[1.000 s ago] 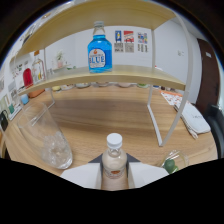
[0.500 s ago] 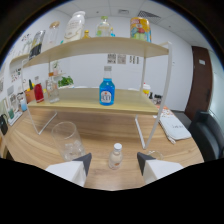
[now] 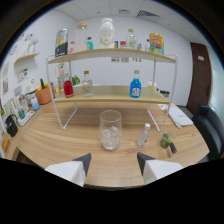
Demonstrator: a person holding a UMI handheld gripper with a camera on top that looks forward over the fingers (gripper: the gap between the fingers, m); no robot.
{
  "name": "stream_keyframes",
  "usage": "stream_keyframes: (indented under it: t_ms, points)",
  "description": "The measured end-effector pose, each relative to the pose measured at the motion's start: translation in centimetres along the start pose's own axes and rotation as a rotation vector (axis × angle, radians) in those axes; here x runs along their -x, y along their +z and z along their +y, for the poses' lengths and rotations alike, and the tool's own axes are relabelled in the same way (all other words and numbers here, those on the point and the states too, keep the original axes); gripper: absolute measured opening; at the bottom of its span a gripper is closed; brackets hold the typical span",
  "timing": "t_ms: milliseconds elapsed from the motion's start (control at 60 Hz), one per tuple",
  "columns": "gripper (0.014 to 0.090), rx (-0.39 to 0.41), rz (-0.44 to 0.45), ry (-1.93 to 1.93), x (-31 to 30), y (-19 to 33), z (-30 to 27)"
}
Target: Make me a cup of Mojito.
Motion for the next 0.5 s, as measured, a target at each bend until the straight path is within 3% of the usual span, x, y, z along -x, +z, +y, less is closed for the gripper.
stream_keyframes:
  t_ms: [133, 217, 233, 250, 500]
  points:
    - [0.0852, -0.029, -0.014, 0.033, 3.0, -1.0, -2.6]
    - [0.0854, -0.093, -0.026, 0.061, 5.4, -1.9, -7.0]
    - [0.0798, -0.107, -0.025, 0.064, 5.9, -2.1, -8.0]
    - [0.0854, -0.120, -0.026, 0.066, 6.5, -2.3, -9.0]
    - [0.0856, -0.302, -0.064, 0.011, 14.7, -4.8, -24.0]
